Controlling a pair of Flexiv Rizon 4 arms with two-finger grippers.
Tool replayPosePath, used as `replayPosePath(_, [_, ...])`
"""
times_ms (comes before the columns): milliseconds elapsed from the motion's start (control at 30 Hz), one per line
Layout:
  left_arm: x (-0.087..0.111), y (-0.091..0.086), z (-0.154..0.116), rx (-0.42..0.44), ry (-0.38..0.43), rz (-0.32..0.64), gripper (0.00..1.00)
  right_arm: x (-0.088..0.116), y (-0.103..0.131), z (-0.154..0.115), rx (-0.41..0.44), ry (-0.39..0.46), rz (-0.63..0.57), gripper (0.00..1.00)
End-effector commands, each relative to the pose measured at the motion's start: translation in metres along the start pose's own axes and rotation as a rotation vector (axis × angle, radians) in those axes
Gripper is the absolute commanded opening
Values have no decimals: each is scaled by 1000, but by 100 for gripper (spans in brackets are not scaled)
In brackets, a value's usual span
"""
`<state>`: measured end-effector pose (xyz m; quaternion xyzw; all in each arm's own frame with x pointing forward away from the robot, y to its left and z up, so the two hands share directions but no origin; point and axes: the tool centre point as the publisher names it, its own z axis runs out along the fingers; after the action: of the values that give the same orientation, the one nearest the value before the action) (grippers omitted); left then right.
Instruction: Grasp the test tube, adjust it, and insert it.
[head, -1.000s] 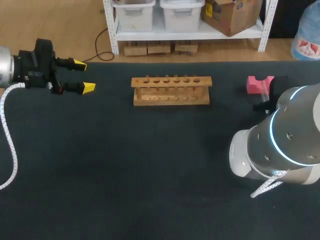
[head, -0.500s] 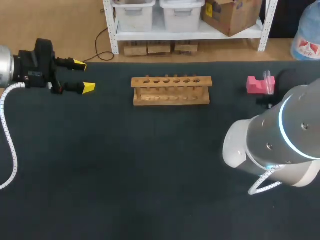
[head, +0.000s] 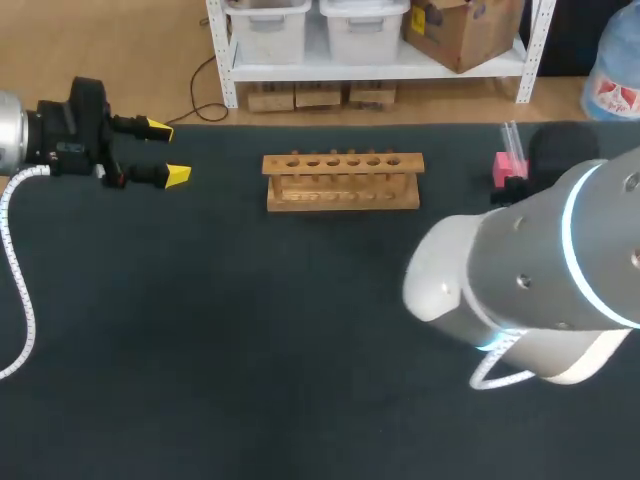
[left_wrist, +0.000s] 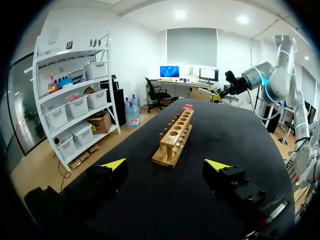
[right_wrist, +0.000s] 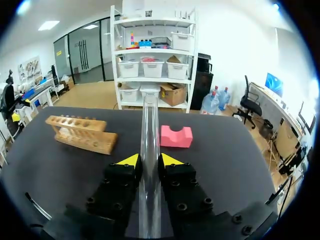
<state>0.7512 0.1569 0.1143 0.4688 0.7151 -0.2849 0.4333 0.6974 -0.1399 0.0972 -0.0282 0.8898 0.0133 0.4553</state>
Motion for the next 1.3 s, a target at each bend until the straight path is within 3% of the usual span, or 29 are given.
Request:
replayPosePath(33, [1,0,0,0,-5,3,100,-5,34,-19,65,-1,32,0])
replayPosePath(567, [1,0,0,0,-5,3,100,-2,125,-20,-26,37,13,0])
replayPosePath(1000, [1,0,0,0,-5,3,100,3,173,6,-91,87,-8,0])
replayPosePath(1300, [1,0,0,0,-5,3,100,7,188,23,-86,91,0,0])
